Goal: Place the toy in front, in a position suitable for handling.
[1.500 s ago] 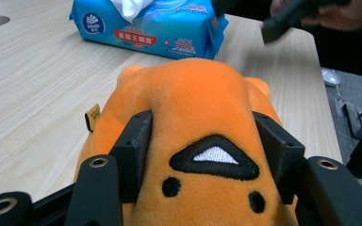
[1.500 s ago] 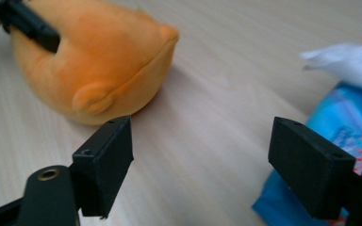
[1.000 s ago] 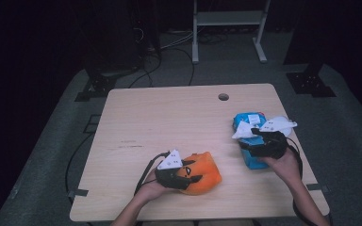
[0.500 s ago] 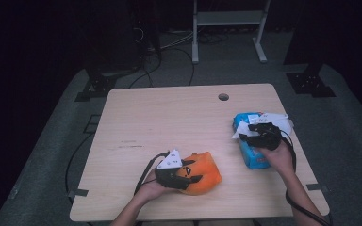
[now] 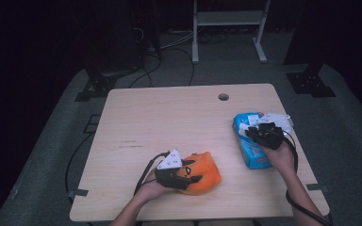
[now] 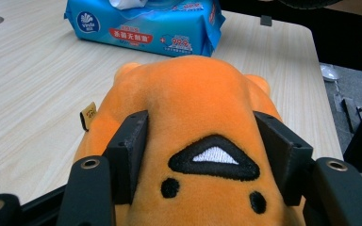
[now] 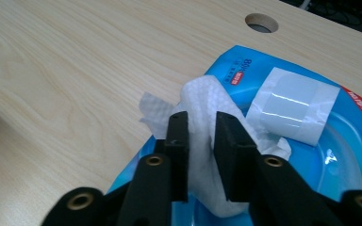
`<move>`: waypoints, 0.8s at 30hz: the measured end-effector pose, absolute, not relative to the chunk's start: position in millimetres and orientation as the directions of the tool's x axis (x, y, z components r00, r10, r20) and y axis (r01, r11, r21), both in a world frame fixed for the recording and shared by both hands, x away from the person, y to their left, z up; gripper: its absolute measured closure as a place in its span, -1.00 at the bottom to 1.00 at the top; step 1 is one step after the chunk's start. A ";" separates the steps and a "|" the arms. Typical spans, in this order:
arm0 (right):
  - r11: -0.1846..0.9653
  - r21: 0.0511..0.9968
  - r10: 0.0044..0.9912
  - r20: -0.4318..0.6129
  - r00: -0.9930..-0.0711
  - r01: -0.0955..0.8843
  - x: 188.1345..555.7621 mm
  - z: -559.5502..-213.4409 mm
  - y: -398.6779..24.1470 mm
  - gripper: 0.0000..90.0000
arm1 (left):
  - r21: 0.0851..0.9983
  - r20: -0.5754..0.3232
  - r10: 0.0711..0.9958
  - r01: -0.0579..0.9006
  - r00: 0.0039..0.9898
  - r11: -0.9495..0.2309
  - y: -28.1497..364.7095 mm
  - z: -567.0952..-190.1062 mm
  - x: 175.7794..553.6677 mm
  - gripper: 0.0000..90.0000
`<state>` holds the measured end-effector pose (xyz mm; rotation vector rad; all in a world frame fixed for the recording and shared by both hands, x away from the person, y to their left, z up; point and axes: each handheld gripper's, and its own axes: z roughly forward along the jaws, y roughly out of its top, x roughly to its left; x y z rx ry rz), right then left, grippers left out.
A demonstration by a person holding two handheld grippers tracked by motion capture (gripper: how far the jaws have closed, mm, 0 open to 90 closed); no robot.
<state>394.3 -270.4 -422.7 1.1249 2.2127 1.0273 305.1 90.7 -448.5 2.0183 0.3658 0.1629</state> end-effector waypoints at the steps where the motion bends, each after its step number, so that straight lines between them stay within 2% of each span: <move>1: 0.386 0.782 0.826 -0.056 -0.561 0.490 394.2 -422.7 -270.8 0.78 | 0.888 -0.043 0.326 0.186 0.944 -0.422 90.8 -448.5 305.1 -0.10; 6: 0.369 0.778 0.833 -0.035 -0.552 0.509 395.1 -421.6 -274.0 0.90 | 0.887 -0.041 0.325 0.184 0.945 -0.422 91.0 -448.7 305.2 -0.10; 24: 0.243 0.832 0.834 0.083 -0.545 0.499 386.6 -400.3 -290.2 0.93 | 0.890 -0.043 0.325 0.184 0.945 -0.418 91.0 -449.7 305.6 -0.12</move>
